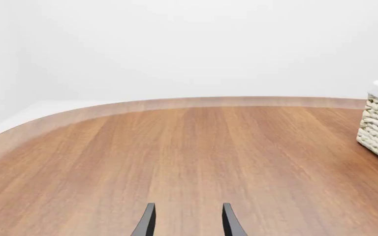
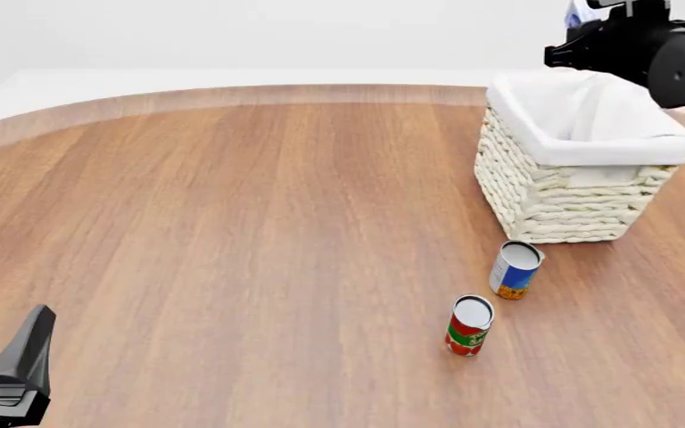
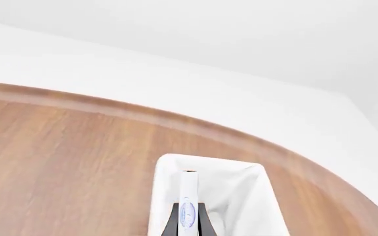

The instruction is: Pick up the alphabet soup and the cream cheese box, and put them in the basket.

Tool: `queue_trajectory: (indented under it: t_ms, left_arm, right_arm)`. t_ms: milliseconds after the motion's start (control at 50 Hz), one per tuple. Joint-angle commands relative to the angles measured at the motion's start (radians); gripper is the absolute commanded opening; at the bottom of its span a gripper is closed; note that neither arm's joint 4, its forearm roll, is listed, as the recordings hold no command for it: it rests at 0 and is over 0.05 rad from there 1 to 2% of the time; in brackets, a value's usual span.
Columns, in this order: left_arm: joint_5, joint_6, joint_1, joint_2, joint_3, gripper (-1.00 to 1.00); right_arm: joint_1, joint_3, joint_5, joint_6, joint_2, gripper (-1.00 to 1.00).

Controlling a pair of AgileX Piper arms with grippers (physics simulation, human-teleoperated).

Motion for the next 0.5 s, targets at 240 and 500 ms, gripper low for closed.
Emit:
queue_trajectory:
  t_ms: [240,500]
  left_arm:
    - [0.0,0.0,0.0,0.0,0.0,1.0]
    - [0.0,0.0,0.0,0.0,0.0,1.0]
  right_arm:
    - [-0.074,-0.168,0.086,0.004,0.146,-1.0]
    - [-0.092,-0.219,0.141,-0.003,0.2,-1.0]
